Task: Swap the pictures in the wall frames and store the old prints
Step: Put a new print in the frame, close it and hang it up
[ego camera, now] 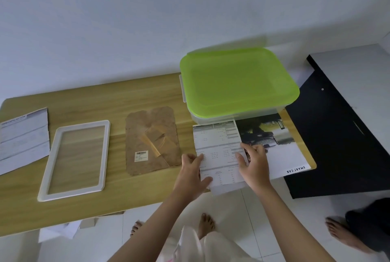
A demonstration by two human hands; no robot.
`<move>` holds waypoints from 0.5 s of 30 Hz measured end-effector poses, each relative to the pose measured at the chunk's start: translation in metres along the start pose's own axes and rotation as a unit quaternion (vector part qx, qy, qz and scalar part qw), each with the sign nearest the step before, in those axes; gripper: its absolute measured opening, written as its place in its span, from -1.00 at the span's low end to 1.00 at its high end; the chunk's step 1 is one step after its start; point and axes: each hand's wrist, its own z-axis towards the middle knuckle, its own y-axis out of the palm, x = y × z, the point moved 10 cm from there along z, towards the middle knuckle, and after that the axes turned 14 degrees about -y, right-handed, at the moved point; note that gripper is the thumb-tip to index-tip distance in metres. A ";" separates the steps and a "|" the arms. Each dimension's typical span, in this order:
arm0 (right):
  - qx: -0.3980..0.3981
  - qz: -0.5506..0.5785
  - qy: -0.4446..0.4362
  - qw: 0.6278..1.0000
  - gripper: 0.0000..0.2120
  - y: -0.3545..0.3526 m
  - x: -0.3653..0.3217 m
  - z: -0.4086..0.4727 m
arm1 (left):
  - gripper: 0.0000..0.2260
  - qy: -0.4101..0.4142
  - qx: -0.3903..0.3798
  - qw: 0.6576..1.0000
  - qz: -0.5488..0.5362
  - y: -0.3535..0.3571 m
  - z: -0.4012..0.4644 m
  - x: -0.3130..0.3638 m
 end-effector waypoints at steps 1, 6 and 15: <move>-0.003 -0.002 0.003 1.000 -0.66 0.001 0.000 0.000 | -0.31 0.001 -0.001 1.000 0.000 0.000 0.000 0.000; -0.032 -0.018 0.045 0.998 -0.64 0.003 0.003 0.000 | -0.33 -0.002 -0.022 1.000 -0.020 -0.002 -0.002 0.000; 0.026 -0.096 -0.024 0.995 -0.71 0.037 -0.094 0.024 | -0.66 0.027 0.055 0.989 -0.132 -0.104 -0.013 -0.044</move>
